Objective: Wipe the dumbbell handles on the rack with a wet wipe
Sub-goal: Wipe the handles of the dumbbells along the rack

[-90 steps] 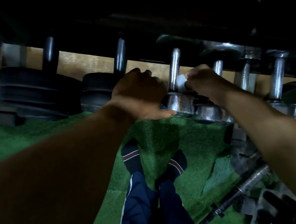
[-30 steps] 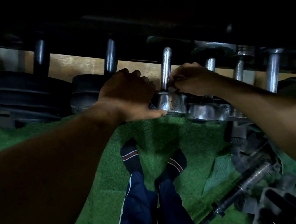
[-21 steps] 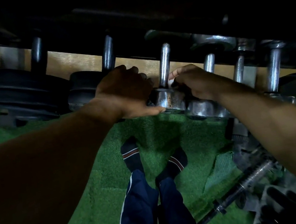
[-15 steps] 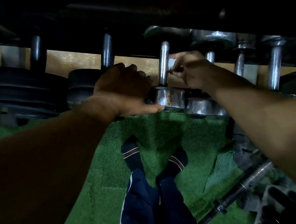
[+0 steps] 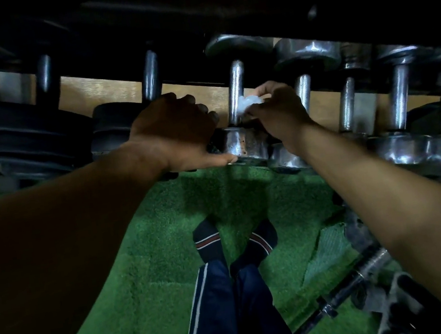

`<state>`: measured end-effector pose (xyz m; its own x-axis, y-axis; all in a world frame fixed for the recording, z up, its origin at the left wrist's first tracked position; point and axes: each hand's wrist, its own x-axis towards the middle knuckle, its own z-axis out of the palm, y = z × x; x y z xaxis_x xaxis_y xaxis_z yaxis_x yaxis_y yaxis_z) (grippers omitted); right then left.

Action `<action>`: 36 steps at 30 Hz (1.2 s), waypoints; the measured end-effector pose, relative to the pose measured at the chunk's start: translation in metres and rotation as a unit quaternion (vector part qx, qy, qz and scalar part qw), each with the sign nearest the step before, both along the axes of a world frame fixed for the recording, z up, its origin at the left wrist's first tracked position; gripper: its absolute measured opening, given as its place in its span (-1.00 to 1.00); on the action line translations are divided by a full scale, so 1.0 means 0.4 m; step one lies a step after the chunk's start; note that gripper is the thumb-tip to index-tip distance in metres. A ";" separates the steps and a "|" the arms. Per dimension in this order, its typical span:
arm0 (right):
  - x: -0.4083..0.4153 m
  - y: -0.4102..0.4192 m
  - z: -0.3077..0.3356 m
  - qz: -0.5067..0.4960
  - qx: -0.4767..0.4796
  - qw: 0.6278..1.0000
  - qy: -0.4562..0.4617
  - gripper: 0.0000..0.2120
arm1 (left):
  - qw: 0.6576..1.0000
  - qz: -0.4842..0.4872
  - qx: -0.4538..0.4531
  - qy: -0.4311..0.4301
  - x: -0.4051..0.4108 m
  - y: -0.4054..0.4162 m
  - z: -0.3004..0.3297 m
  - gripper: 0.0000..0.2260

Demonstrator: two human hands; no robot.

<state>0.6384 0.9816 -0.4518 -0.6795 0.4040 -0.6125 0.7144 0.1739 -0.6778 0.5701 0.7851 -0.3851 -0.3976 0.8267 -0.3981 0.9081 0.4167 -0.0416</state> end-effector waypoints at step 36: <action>0.142 0.076 0.171 -0.136 -0.079 0.985 0.073 -0.78 | 1.000 -0.005 0.013 -0.009 0.006 -0.003 0.031 -0.21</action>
<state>0.6952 1.0120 -0.3836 -0.6447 0.4915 -0.5854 0.6123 -0.1263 -0.7804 0.5726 0.7839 -0.3726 -0.3828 0.8401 -0.3844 0.9124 0.4090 -0.0147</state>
